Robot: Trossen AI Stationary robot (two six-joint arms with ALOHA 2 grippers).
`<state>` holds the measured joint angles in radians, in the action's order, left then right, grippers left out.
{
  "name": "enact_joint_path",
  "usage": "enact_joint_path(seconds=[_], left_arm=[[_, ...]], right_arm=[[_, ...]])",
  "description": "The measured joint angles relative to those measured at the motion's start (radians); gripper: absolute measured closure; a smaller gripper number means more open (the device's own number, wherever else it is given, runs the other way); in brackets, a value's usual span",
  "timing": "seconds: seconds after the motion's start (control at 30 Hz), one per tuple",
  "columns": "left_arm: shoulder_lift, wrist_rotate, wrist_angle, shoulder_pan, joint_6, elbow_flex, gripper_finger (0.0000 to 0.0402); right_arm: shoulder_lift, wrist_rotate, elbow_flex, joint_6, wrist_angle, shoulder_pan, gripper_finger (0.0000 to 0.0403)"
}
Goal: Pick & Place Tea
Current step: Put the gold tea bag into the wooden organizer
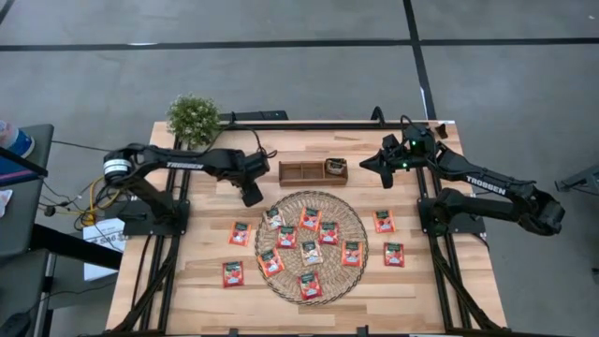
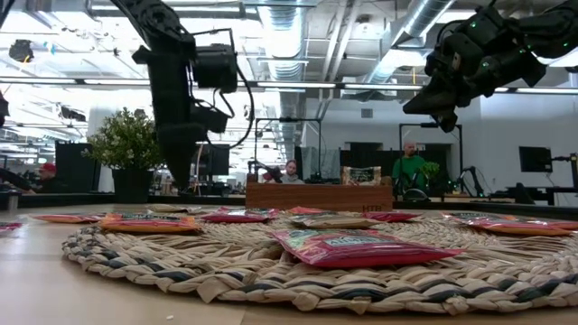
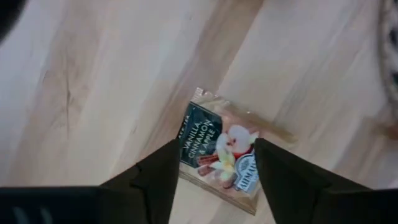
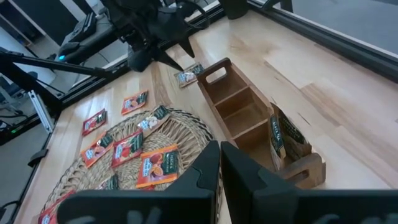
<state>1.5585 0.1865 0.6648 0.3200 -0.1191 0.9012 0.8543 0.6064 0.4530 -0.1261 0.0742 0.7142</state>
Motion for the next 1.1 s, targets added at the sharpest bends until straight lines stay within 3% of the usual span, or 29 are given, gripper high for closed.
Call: enact_joint_path(seconds=[0.23,0.57,1.1], left_arm=[[0.004,-0.067,0.002,0.052,0.126,0.0,0.0184],[0.004,-0.176,-0.013,0.187,0.178,0.0,0.0184],[0.111,-0.134,-0.023,0.187,0.183,-0.001,0.0184]], right_arm=[[0.0,0.0,0.0,-0.005,0.0,0.0,0.0395],[0.0,0.0,0.0,-0.016,0.0,0.0,0.0395],[0.003,-0.003,0.0,-0.032,0.0,0.0,0.0395]])
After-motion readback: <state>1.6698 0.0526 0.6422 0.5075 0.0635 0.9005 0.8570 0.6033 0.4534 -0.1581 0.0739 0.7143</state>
